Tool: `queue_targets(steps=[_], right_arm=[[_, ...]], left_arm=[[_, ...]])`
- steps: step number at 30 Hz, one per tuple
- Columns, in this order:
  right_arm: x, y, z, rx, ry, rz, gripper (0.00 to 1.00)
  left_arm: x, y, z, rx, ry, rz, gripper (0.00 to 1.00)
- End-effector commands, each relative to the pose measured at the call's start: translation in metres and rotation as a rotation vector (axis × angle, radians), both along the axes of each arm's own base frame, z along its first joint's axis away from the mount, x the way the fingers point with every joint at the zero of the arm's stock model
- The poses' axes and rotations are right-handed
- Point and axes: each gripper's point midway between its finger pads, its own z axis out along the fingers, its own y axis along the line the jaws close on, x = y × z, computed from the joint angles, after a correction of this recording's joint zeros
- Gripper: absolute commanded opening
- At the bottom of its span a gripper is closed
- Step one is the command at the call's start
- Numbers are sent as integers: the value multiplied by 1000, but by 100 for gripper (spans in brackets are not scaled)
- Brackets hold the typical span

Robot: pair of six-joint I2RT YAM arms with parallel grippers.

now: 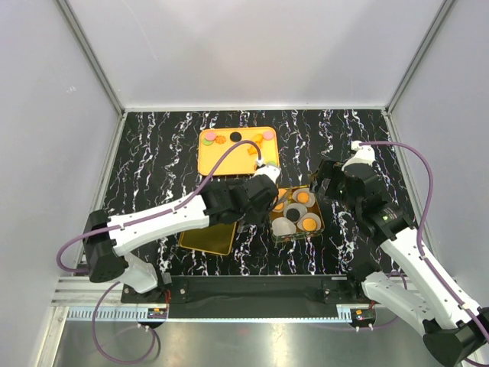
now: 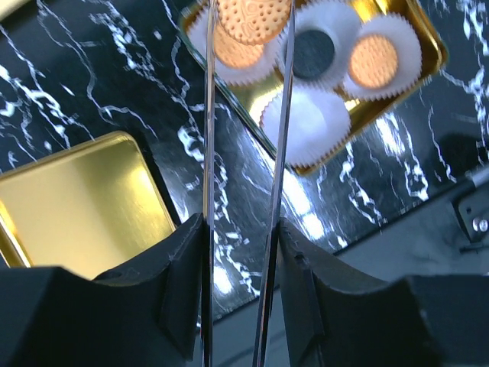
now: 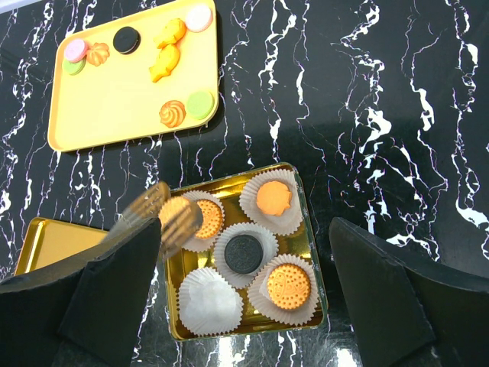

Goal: Pack the cookies

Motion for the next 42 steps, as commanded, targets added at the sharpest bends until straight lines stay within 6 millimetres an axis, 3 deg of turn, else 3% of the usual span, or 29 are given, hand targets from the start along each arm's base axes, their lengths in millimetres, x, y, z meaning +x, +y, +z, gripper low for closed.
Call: queue_targets(steps=[1,12,27,42], right_arm=[[5,0,10,10,-43,-14,100],[6,0,10,10,-42,-14,100],[5,-1,10,10,-41,-17,100],[4,0,9,10,-39,-13,100]], left_arm=[[-8,1,15,-49,-28,23,43],[-53,-11,1,-55,25,-47,43],[-72,-11,-22,-22,66,-59,43],[-76,-14,-27,-22,73,-66,47]])
